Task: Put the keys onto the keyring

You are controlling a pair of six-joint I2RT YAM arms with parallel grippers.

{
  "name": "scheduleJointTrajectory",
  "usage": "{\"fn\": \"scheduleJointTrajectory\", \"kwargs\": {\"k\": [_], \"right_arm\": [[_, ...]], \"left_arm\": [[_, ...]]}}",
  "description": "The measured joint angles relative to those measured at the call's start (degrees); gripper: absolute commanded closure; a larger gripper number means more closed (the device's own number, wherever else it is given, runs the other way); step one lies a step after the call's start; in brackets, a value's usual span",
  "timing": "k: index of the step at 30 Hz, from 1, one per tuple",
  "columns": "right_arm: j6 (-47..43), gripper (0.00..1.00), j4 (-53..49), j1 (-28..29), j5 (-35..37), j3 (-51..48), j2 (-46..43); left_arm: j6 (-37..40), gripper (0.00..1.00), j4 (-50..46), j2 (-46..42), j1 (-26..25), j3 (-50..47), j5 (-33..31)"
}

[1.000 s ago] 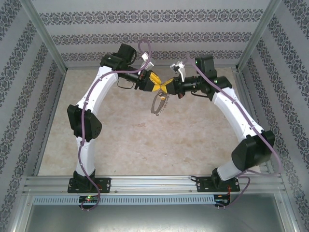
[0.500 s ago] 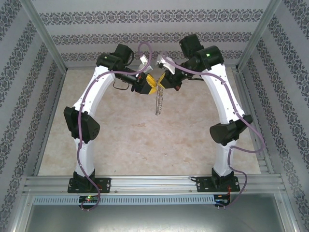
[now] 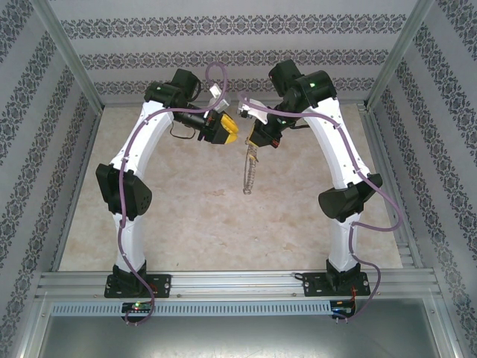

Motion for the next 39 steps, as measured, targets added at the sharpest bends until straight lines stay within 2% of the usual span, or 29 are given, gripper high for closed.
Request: {"fn": "scheduleJointTrajectory", "kwargs": {"k": [9,39], "right_arm": [[-0.24,1.00,0.00,0.59,0.00,0.31,0.00],[-0.22,1.00,0.00,0.85,1.66,1.27,0.15]], "left_arm": [[0.81,0.61,-1.25,0.37,-0.63,0.02,2.78],[2.47,0.58,-3.50,3.10,-2.69,1.05,5.29]]}}
